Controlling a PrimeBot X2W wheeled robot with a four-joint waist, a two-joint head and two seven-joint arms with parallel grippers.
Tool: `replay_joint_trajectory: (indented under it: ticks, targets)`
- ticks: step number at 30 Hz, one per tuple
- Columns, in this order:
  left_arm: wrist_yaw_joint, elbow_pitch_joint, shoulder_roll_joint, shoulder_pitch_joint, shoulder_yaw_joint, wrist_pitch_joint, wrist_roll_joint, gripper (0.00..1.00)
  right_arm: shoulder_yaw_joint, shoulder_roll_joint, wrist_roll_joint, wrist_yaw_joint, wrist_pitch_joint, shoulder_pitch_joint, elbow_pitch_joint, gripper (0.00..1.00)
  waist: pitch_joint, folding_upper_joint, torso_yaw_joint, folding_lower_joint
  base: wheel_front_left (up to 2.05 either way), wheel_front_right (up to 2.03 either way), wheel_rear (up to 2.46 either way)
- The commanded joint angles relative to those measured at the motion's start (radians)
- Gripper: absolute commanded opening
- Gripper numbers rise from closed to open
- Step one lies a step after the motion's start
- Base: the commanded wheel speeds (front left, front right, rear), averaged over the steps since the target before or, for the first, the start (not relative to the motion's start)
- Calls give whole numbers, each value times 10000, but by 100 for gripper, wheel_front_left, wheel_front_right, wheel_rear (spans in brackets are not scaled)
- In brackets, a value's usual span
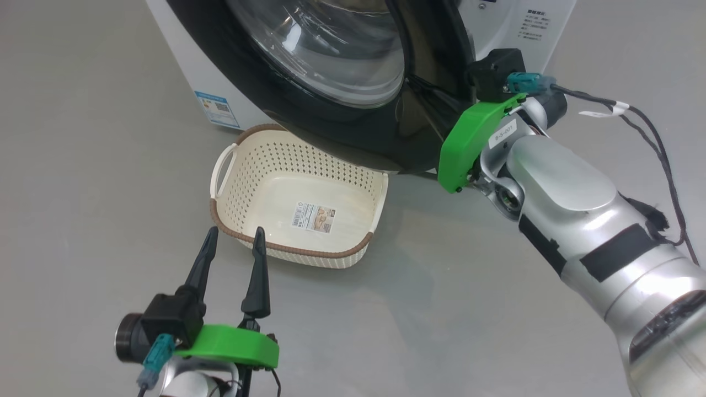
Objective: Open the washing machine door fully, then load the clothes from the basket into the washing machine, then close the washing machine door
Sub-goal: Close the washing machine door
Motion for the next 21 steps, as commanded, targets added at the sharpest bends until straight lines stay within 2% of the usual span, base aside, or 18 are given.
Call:
replay_joint_trajectory:
  ticks: [1, 10, 21]
  targets:
    - [367, -243, 58, -455, 312, -98, 97, 100, -34, 114, 91, 14, -166, -505, -125, 0, 46, 0, 13, 0, 0, 0, 0]
    - [344, -187, -38, -564, 400, -197, 167, 100, 74, 114, 360, 14, -382, -911, 710, 0, 242, 0, 40, 0, 0, 0, 0]
    - [247, -270, -206, -905, 401, -234, 353, 100, -685, 114, 112, 14, -447, -1865, 1900, 0, 777, 0, 273, 0, 0, 0, 0]
